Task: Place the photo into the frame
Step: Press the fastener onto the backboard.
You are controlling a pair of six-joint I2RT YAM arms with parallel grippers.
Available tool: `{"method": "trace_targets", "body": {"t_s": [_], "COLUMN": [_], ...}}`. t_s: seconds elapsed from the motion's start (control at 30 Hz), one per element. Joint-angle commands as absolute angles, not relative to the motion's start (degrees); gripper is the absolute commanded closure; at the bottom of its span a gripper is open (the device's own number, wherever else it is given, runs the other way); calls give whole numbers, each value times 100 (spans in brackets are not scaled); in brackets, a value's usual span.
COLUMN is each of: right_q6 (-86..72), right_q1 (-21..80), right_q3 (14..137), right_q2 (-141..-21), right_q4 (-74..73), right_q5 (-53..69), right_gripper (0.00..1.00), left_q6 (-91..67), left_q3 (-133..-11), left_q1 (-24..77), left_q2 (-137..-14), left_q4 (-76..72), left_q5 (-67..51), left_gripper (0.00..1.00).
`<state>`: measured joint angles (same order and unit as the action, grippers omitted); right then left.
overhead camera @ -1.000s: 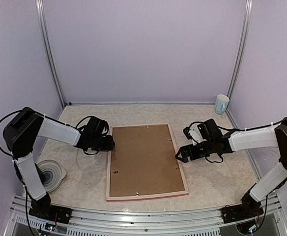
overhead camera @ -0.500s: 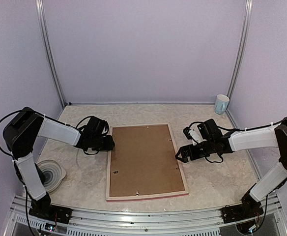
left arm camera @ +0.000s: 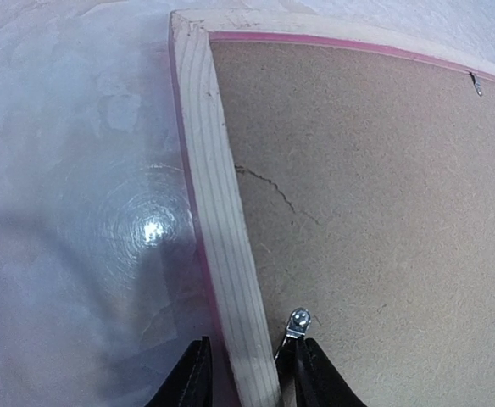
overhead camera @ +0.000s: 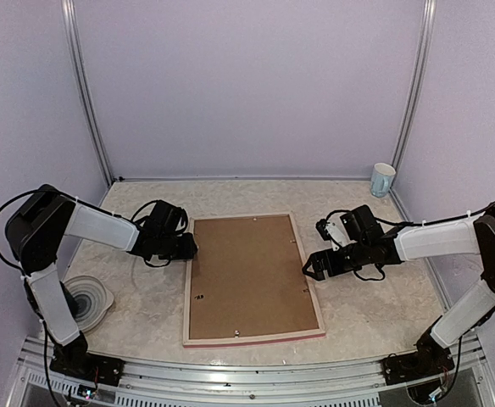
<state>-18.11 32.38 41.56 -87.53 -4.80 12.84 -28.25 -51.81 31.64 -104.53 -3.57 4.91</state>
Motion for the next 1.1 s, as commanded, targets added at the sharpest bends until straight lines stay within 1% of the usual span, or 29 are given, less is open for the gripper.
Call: {"method": "trace_targets", "body": {"t_s": [0.0, 0.3, 0.4, 0.43, 0.53, 0.63, 0.77, 0.87, 1.07], "right_q6": [-1838, -1841, -1858, -1862, -1858, -1859, -1880, -1881, -1880], "right_q1": [3196, 3199, 3199, 3199, 3199, 3204, 3199, 3199, 3199], "right_q3": [4192, 4193, 4167, 4160, 4149, 4141, 4112, 4105, 4154], "right_q2": [-8822, -8876, -8894, -8894, -8899, -8912, -8951, -8986, -9084], "right_q4": [-447, -417, -396, -385, -387, -366, -334, -333, -301], "right_q5": [1340, 1384, 1397, 1405, 1398, 1411, 1422, 1382, 1332], "right_gripper": [3, 3, 3, 3, 3, 3, 3, 1, 1], "left_q6": [-2819, -2915, -2935, -2931, -2857, -2784, -2754, -2734, -2680], "left_q3": [-5152, -4976, -4921, -4913, -4934, -5001, -5032, -5043, -5167], "left_q1": [3111, 3103, 3094, 3094, 3102, 3111, 3126, 3166, 3290], "left_q2": [-10543, -10354, -10274, -10230, -10141, -10102, -10077, -10055, -10154], "left_q4": [-166, -318, -371, -384, -355, -268, -254, -266, -147], "left_q5": [571, 668, 724, 738, 805, 916, 932, 948, 1017], "left_gripper": [68, 77, 76, 74, 61, 56, 53, 52, 52]}}
